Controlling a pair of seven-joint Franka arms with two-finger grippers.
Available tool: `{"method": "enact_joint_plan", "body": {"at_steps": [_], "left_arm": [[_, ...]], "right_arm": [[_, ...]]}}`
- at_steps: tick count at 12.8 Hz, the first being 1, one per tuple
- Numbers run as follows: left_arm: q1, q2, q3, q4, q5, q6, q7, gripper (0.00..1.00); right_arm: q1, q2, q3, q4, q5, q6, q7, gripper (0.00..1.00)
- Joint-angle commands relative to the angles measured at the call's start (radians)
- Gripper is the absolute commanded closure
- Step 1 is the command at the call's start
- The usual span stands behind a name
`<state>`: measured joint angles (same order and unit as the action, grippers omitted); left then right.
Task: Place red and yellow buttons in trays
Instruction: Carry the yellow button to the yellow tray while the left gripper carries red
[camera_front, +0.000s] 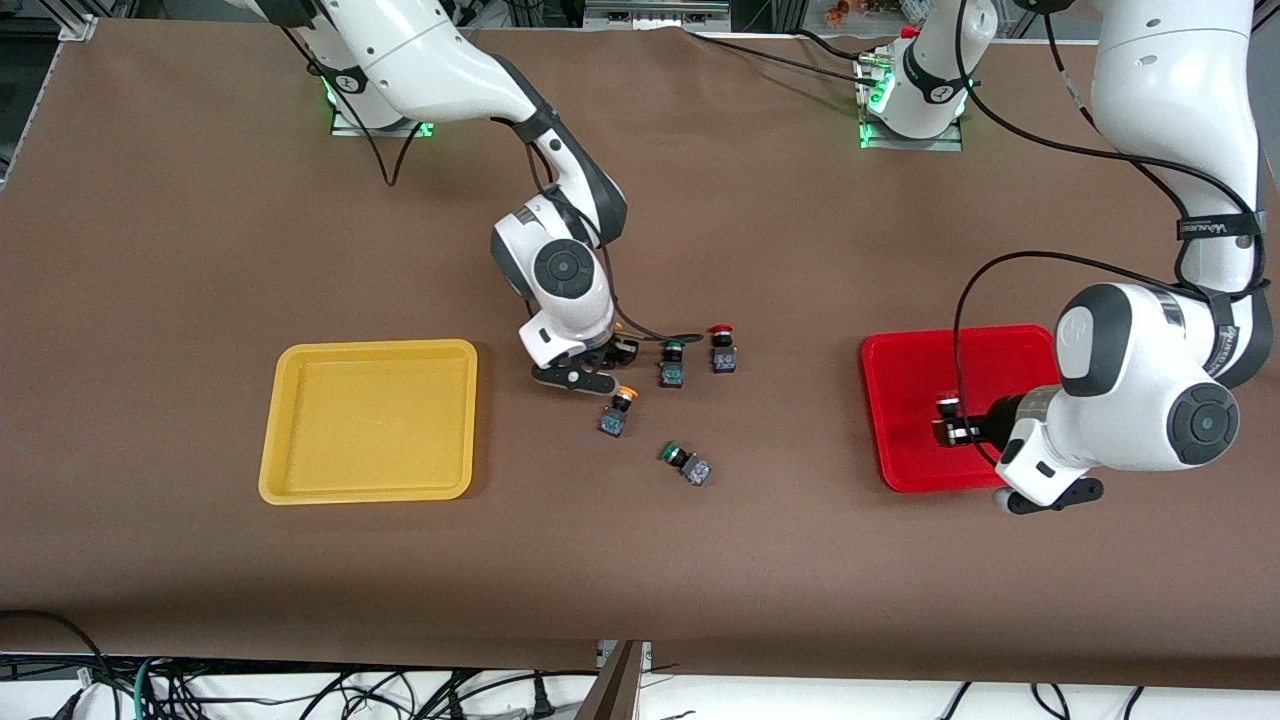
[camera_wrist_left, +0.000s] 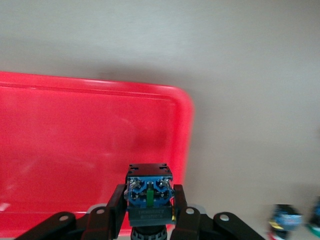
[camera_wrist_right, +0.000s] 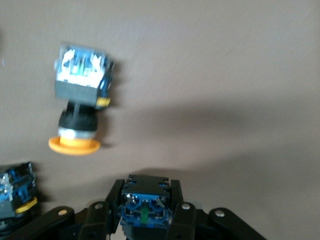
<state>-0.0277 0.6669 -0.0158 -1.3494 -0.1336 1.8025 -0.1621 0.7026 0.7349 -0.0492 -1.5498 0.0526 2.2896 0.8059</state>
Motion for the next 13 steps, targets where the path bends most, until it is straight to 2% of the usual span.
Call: {"method": "enact_joint_plan", "body": {"at_steps": [1,4,5,6,7,8,9,11,13], "left_arm": [[0.017,-0.018,-0.009,-0.138,0.031,0.133,0.052,0.98],[0.014,-0.026,-0.012,-0.319,0.031,0.361,0.055,0.97],[0.014,-0.023,-0.013,-0.338,0.031,0.389,0.059,0.94],[0.006,-0.020,-0.013,-0.344,0.031,0.400,0.061,0.87],[0.005,-0.021,-0.013,-0.347,0.031,0.399,0.061,0.53],[0.005,-0.024,-0.015,-0.346,0.031,0.394,0.062,0.12],[0.005,-0.029,-0.015,-0.344,0.031,0.393,0.062,0.00],[0.003,-0.061,-0.021,-0.332,0.029,0.371,0.058,0.00],[0.002,-0.134,-0.026,-0.323,0.025,0.295,0.052,0.00]], "right_arm": [[-0.043,-0.094,-0.073,-0.023,0.004,-0.137,-0.175,1.00],[-0.077,-0.103,-0.190,-0.023,0.006,-0.176,-0.321,1.00],[-0.104,-0.098,-0.228,-0.027,0.004,-0.174,-0.368,1.00],[-0.162,-0.097,-0.231,-0.029,0.006,-0.174,-0.454,1.00],[-0.234,-0.097,-0.230,-0.030,0.013,-0.173,-0.549,1.00],[-0.288,-0.092,-0.230,-0.032,0.016,-0.173,-0.615,1.00],[-0.336,-0.091,-0.230,-0.054,0.016,-0.158,-0.673,1.00],[-0.376,-0.091,-0.230,-0.114,0.016,-0.072,-0.709,1.00],[-0.387,-0.091,-0.228,-0.189,0.018,0.023,-0.709,1.00]]}}
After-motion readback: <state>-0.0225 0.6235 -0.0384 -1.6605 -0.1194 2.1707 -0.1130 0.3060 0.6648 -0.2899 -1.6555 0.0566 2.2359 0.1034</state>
